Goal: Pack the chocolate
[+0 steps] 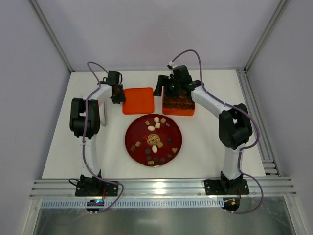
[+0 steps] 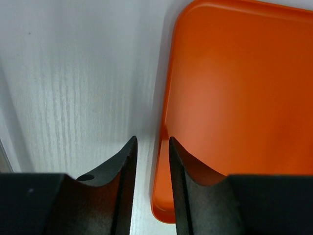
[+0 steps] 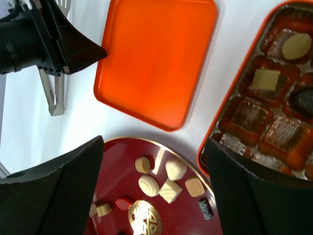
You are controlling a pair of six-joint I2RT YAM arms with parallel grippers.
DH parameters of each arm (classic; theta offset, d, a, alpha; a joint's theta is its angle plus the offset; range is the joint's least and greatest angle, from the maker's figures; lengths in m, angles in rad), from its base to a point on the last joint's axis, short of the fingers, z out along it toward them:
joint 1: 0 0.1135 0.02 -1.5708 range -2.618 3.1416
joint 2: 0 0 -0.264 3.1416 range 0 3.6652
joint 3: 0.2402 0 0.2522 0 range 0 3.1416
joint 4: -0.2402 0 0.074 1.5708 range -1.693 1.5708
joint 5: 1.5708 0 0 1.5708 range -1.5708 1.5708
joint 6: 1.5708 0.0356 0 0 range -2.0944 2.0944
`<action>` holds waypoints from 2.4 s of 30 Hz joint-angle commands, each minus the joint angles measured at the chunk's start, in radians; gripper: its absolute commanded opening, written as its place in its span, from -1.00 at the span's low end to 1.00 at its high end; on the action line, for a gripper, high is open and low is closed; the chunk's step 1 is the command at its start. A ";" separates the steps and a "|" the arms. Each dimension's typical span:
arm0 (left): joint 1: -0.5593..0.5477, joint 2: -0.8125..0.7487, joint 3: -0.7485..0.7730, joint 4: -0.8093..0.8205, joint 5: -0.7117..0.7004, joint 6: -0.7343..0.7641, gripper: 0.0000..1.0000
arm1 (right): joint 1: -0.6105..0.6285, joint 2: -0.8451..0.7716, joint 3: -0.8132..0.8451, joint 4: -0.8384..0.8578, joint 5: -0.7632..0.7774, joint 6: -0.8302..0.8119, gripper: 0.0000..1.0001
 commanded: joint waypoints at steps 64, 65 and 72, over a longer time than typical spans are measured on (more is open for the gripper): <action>0.260 -0.093 -0.066 0.139 0.627 -0.133 -1.00 | 0.060 0.482 0.585 -0.113 -0.016 0.107 0.66; 0.261 -0.096 -0.066 0.139 0.629 -0.136 -0.99 | 0.060 0.482 0.583 -0.105 -0.026 0.114 0.66; 0.269 -0.114 -0.069 0.157 0.654 -0.156 -1.00 | 0.060 0.489 0.590 -0.088 -0.053 0.153 0.66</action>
